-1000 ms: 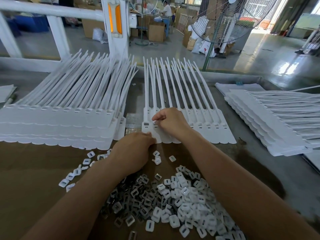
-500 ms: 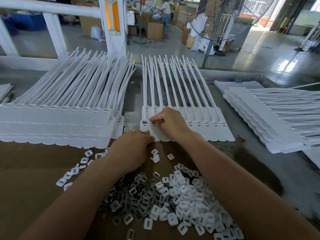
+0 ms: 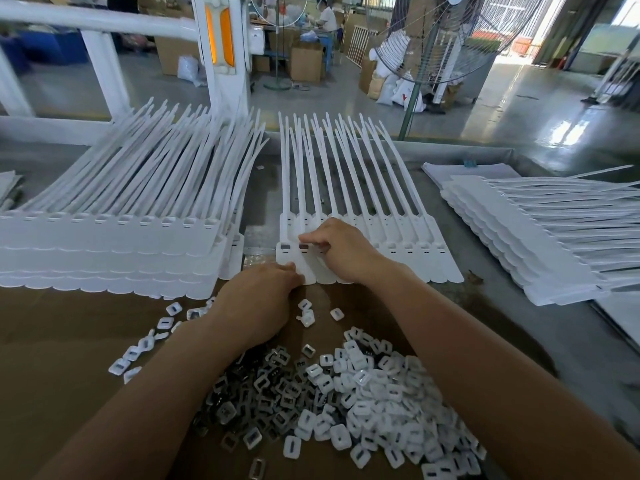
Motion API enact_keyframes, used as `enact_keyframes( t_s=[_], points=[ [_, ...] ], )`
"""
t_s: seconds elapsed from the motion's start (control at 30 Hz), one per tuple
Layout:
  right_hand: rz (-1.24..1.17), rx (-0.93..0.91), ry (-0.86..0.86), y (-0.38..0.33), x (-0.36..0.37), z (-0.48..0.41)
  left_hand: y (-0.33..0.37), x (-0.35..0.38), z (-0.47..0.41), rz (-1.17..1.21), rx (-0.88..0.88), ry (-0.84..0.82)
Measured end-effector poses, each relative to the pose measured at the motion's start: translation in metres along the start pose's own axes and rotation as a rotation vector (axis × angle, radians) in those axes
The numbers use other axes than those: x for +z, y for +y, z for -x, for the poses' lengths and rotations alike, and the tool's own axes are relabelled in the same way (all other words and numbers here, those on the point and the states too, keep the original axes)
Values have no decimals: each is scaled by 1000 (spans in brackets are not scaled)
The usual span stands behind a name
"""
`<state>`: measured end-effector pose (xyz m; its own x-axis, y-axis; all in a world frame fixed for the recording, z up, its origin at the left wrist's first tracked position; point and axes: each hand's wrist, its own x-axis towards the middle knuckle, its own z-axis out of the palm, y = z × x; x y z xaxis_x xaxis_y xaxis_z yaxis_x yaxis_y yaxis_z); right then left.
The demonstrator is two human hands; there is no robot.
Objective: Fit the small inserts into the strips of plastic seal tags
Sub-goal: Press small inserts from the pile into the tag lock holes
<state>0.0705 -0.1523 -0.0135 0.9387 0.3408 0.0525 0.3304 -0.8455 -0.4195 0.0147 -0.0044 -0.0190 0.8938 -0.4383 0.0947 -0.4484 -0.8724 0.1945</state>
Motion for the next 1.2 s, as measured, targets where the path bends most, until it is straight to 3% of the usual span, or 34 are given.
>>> enact_keyframes(
  t_s=[0.3, 0.63, 1.0, 1.2],
  points=[
    [-150, 37, -25, -7, -22, 17, -1, 0, 2, 28, 6, -2],
    [-100, -144, -371, -33, -28, 70, -3, 1, 0, 22, -8, -20],
    [128, -223, -377, -43, -7, 73, -5, 3, -2, 26, 23, -10],
    [50, -225, -381, -41, -11, 74, -3, 1, 0, 30, 27, -6]
  ],
)
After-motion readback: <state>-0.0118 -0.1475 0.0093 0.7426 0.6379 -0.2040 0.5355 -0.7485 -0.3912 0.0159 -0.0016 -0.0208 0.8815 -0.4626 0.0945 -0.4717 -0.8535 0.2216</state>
